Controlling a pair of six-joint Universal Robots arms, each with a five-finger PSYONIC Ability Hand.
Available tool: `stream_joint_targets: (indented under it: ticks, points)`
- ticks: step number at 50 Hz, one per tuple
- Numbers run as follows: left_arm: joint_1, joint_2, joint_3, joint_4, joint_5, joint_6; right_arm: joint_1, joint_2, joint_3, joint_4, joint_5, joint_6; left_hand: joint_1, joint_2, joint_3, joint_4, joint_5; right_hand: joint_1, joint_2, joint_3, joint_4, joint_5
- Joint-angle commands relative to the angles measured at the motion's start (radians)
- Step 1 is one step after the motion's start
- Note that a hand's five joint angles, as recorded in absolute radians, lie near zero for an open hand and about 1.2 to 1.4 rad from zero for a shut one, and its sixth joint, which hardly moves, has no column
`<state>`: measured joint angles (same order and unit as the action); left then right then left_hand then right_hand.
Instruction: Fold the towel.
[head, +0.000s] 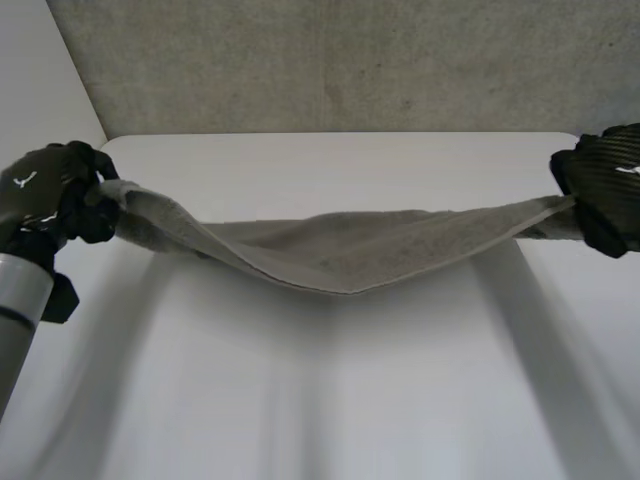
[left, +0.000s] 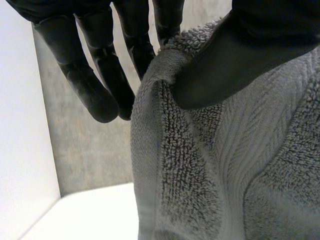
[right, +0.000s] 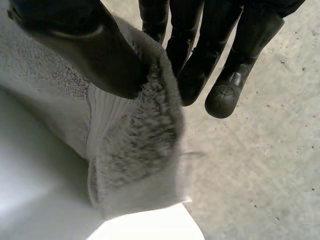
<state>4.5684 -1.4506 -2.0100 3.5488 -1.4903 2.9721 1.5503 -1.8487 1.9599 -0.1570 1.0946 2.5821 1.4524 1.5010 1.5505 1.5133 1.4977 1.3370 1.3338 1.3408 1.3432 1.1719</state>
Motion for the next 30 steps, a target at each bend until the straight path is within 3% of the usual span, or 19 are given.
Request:
stream_joint_targets:
  ticks: [1, 8, 11, 17, 19, 22, 24, 25, 27, 30]
  points:
    - [0.003, 0.142, -0.127, -0.034, 0.033, 0.059, -0.141, -0.021, 0.008, 0.203, -0.133, -0.160, -0.056, -0.105, -0.154, -0.117, -0.276, 0.059, 0.062, 0.056, 0.053, 0.050]
    - [0.012, 0.164, -0.227, -0.039, 0.099, 0.087, -0.259, -0.020, 0.005, 0.433, -0.176, -0.408, -0.056, -0.105, -0.154, -0.117, -0.276, 0.059, 0.062, 0.056, 0.053, 0.050]
    - [0.017, 0.147, -0.228, -0.036, 0.101, 0.087, -0.260, -0.006, 0.002, 0.456, -0.177, -0.433, -0.056, -0.105, -0.154, -0.117, -0.276, 0.059, 0.062, 0.056, 0.053, 0.050]
    - [0.014, 0.036, -0.205, -0.025, 0.101, 0.090, -0.219, 0.164, -0.058, 0.429, -0.177, -0.444, -0.056, -0.105, -0.154, -0.117, -0.276, 0.059, 0.062, 0.056, 0.053, 0.050]
    - [0.001, -0.060, -0.153, -0.016, 0.094, 0.097, -0.135, 0.285, -0.133, 0.393, -0.138, -0.444, -0.056, -0.105, -0.154, -0.117, -0.276, 0.059, 0.062, 0.056, 0.053, 0.050]
    - [0.001, -0.116, -0.122, -0.010, 0.093, 0.100, -0.087, 0.348, -0.179, 0.379, -0.099, -0.444, -0.056, -0.105, -0.154, -0.117, -0.276, 0.059, 0.062, 0.056, 0.053, 0.050]
    - [0.001, -0.235, -0.047, 0.002, 0.082, 0.104, 0.002, 0.484, -0.290, 0.364, -0.004, -0.445, -0.056, -0.105, -0.154, -0.117, -0.276, 0.059, 0.062, 0.056, 0.053, 0.050]
    - [0.001, -0.235, -0.047, 0.002, 0.082, 0.104, 0.002, 0.485, -0.291, 0.364, -0.004, -0.445, -0.056, -0.105, -0.154, -0.117, -0.276, 0.059, 0.062, 0.056, 0.053, 0.050]
    - [-0.005, -0.339, 0.037, 0.004, 0.059, 0.104, 0.078, 0.624, -0.413, 0.356, 0.074, -0.442, -0.056, -0.105, -0.154, -0.117, -0.276, 0.059, 0.062, 0.056, 0.053, 0.050]
    - [-0.008, -0.437, 0.121, 0.004, 0.015, 0.104, 0.106, 0.689, -0.477, 0.356, 0.106, -0.444, -0.056, -0.105, -0.154, -0.117, -0.276, 0.059, 0.062, 0.056, 0.053, 0.050]
